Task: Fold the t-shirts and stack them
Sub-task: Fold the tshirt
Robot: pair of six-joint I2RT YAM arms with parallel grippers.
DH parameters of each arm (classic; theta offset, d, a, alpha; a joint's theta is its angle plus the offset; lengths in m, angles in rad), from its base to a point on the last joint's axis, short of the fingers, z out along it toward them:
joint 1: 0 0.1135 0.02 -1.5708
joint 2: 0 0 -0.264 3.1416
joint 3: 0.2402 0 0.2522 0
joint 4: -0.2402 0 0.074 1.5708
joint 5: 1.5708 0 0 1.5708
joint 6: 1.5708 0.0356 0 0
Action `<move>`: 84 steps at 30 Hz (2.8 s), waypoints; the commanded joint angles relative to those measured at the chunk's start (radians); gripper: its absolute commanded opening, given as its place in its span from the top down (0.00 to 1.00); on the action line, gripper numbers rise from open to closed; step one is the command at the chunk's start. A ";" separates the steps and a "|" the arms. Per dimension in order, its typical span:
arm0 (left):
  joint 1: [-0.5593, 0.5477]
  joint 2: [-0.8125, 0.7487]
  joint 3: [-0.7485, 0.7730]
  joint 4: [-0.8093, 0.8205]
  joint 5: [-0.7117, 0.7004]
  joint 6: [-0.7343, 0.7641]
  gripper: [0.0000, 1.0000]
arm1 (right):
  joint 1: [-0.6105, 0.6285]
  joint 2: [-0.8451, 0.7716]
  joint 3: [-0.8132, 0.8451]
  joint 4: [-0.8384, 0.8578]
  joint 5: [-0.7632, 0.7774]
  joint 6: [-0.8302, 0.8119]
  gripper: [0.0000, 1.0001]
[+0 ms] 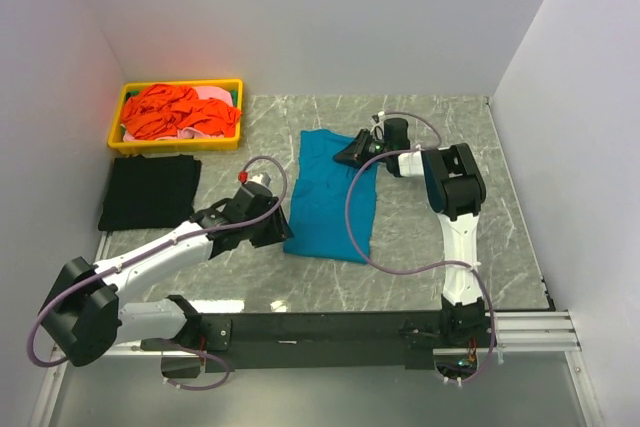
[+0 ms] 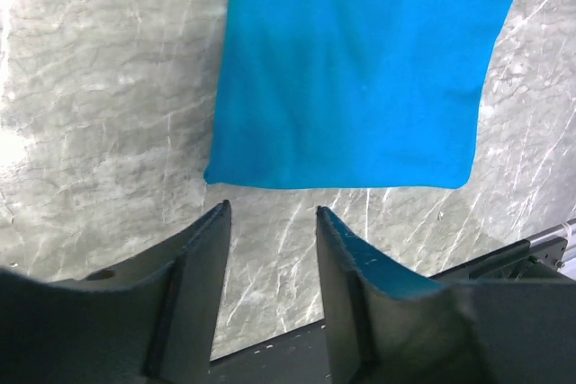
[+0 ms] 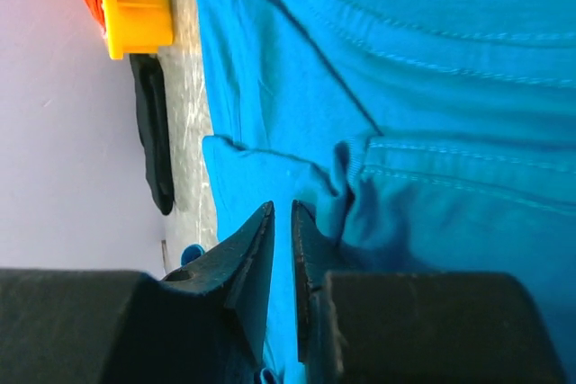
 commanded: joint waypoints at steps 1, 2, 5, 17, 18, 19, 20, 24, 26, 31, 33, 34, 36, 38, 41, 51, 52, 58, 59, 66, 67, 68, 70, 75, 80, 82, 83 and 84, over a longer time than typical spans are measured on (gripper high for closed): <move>0.012 -0.027 -0.005 0.004 0.011 -0.005 0.51 | -0.012 -0.060 0.017 -0.003 -0.001 0.007 0.78; 0.013 -0.031 -0.010 0.004 0.010 -0.007 0.47 | -0.016 -0.082 -0.013 0.011 -0.009 0.010 0.76; 0.022 -0.041 -0.019 0.001 0.010 -0.008 0.37 | -0.029 -0.197 -0.101 0.012 -0.026 0.001 0.70; 0.050 0.051 -0.011 -0.016 -0.003 0.036 0.21 | 0.030 -0.781 -0.455 -0.580 0.359 -0.318 0.52; 0.052 0.070 -0.010 -0.003 0.000 0.041 0.21 | 0.046 -0.839 -0.475 -0.622 0.418 -0.320 0.48; 0.052 0.077 -0.010 0.003 0.008 0.042 0.21 | 0.082 -0.867 -0.494 -0.658 0.467 -0.322 0.47; 0.053 0.087 -0.005 0.007 0.010 0.044 0.22 | 0.100 -0.895 -0.541 -0.708 0.516 -0.307 0.46; 0.052 0.139 0.033 0.004 0.010 0.064 0.21 | 0.192 -1.011 -0.648 -0.765 0.615 -0.234 0.44; 0.052 0.160 0.042 0.001 0.011 0.070 0.23 | 0.243 -1.033 -0.697 -0.768 0.612 -0.188 0.44; 0.052 0.218 0.055 0.014 0.031 0.077 0.25 | 0.307 -1.064 -0.780 -0.715 0.594 -0.096 0.44; 0.052 0.241 0.061 0.014 0.030 0.082 0.26 | 0.323 -1.054 -0.790 -0.713 0.595 -0.087 0.44; 0.052 0.248 0.065 0.014 0.028 0.082 0.26 | 0.327 -1.050 -0.790 -0.715 0.600 -0.081 0.44; 0.052 0.266 0.068 0.020 0.030 0.082 0.27 | 0.341 -1.036 -0.788 -0.716 0.600 -0.075 0.44; 0.052 0.277 0.071 0.023 0.031 0.084 0.29 | 0.347 -1.028 -0.787 -0.725 0.610 -0.067 0.45; 0.052 0.300 0.082 0.027 0.031 0.087 0.37 | 0.367 -0.996 -0.784 -0.744 0.626 -0.066 0.46; 0.052 0.350 0.053 0.037 0.062 0.088 0.45 | 0.429 -0.930 -0.779 -0.828 0.696 -0.064 0.49; 0.052 0.354 0.053 0.032 0.063 0.090 0.46 | 0.433 -0.927 -0.770 -0.842 0.702 -0.066 0.49; 0.052 0.361 0.033 0.017 0.076 0.094 0.47 | 0.470 -0.896 -0.758 -0.897 0.730 -0.066 0.50; 0.052 0.360 0.027 0.012 0.080 0.094 0.47 | 0.475 -0.896 -0.759 -0.902 0.730 -0.066 0.50; 0.050 0.363 0.024 -0.014 0.091 0.104 0.51 | 0.476 -0.898 -0.782 -0.906 0.736 -0.066 0.55; 0.050 0.364 0.027 -0.017 0.091 0.105 0.52 | 0.475 -0.898 -0.784 -0.906 0.736 -0.066 0.56; 0.049 0.370 0.027 -0.022 0.089 0.107 0.52 | 0.476 -0.898 -0.785 -0.905 0.736 -0.067 0.59; 0.046 0.372 0.024 -0.029 0.091 0.107 0.56 | 0.476 -0.889 -0.791 -0.903 0.732 -0.069 0.66; 0.012 0.369 0.010 -0.054 0.089 0.090 0.83 | 0.482 -0.892 -0.800 -0.899 0.707 -0.082 0.86; -0.074 0.294 0.010 -0.193 0.114 0.065 0.99 | 0.522 -0.958 -0.819 -0.963 0.615 -0.108 1.00; -0.155 0.227 -0.001 -0.251 0.114 0.020 0.99 | 0.559 -1.048 -0.848 -1.029 0.557 -0.104 1.00; -0.178 0.149 -0.020 -0.276 0.122 -0.002 0.99 | 0.580 -1.088 -0.862 -1.052 0.545 -0.095 1.00; -0.209 0.107 -0.033 -0.325 0.144 -0.022 0.99 | 0.623 -1.131 -0.885 -1.113 0.535 -0.070 1.00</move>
